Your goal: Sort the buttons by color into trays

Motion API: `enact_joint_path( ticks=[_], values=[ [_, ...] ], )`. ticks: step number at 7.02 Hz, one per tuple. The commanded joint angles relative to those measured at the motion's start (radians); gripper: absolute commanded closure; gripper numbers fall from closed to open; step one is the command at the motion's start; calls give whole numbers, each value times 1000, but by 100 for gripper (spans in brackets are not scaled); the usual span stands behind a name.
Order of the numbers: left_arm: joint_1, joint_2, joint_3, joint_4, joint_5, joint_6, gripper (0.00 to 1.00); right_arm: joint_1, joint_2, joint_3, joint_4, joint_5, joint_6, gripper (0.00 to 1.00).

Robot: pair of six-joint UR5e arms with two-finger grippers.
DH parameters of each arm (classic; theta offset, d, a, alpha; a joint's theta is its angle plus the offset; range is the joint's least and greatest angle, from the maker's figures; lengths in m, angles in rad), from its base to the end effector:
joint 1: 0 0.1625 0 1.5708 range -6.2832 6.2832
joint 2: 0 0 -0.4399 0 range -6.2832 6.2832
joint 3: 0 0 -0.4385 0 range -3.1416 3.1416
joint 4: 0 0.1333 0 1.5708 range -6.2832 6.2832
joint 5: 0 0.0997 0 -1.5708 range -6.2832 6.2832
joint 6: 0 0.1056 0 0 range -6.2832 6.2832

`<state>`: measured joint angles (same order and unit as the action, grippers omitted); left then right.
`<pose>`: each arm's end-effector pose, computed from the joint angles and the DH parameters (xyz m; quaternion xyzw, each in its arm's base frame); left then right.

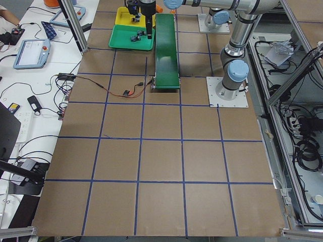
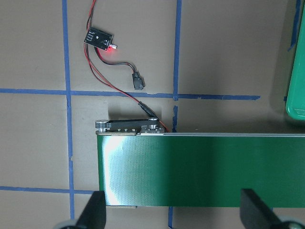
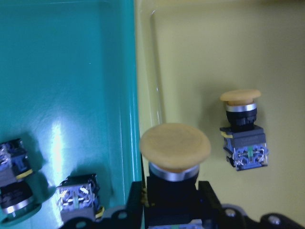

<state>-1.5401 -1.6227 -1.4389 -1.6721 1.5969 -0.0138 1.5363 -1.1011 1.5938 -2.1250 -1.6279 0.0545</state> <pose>-0.1134 -0.5611 0.5292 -0.0221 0.9996 0.0108 0.0130 0.1033 -0.6954 0.2482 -0.0453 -0.9981 0.0310 0.0282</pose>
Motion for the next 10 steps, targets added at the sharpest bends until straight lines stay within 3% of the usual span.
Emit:
enact_joint_path(
  ticks=[1, 2, 5, 6, 8, 10],
  values=[
    [0, 1, 0, 0, 0, 0, 0, -53, 32, -6, -20, 3, -34, 78],
    [0, 1, 0, 0, 0, 0, 0, -62, 46, -5, -26, 8, -22, 1],
    [0, 0, 2, 0, 0, 0, 0, -59, 34, -14, -13, 63, -21, 0],
    [0, 0, 0, 0, 0, 0, 0, -58, -33, -18, 29, 63, -19, 0],
    [0, 0, 0, 0, 2, 0, 0, -58, -263, -20, 302, 69, -21, 0],
    [0, 1, 0, 0, 0, 0, 0, -18, -397, -14, 508, 105, -19, 0]
  ],
)
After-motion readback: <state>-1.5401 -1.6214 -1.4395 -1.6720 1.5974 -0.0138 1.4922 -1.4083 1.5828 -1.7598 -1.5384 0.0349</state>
